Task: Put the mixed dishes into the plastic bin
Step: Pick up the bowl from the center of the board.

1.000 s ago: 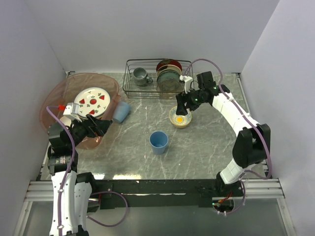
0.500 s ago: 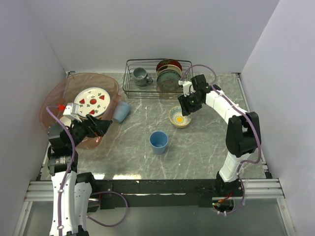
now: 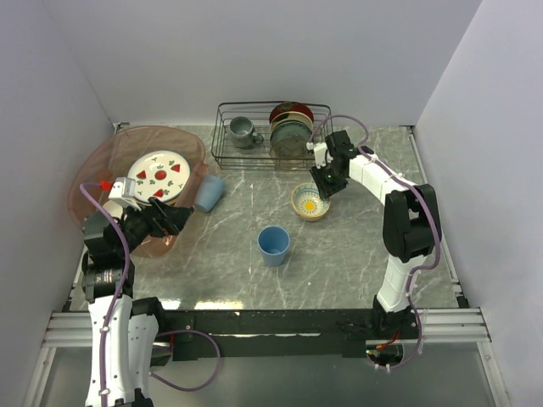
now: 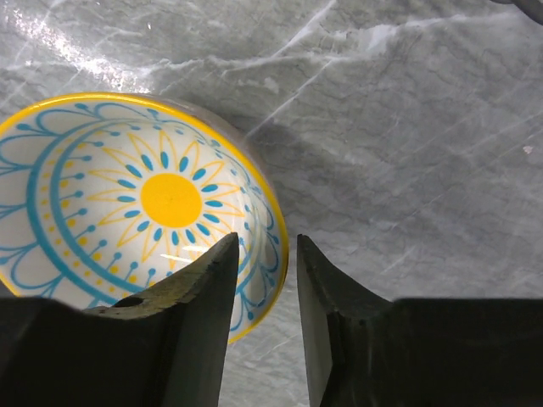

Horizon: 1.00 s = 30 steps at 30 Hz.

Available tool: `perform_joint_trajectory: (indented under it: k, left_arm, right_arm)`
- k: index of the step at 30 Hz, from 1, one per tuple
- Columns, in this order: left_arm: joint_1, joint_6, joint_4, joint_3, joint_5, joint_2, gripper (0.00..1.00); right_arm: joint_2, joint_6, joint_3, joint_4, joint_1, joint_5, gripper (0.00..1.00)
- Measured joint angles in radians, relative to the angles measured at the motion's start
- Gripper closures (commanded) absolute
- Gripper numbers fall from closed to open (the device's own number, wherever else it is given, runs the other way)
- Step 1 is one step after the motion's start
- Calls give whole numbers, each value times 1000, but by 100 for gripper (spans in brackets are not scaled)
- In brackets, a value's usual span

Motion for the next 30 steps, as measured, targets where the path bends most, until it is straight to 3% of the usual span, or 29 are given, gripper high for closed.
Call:
perform_joint_trajectory:
  k: [10,19,30]
  left_arm:
    - [0,0,0,0,0,-2,1]
    - [0,0,0,0,1,-9,1]
    - [0,-1,11,-3,18,-8,1]
  right_arm:
    - [-11,-2,0,21,0,29,88]
    - [-90,-7,-2,30,0,60,99]
    - [-187,-11,-38,26,-42,-19,100]
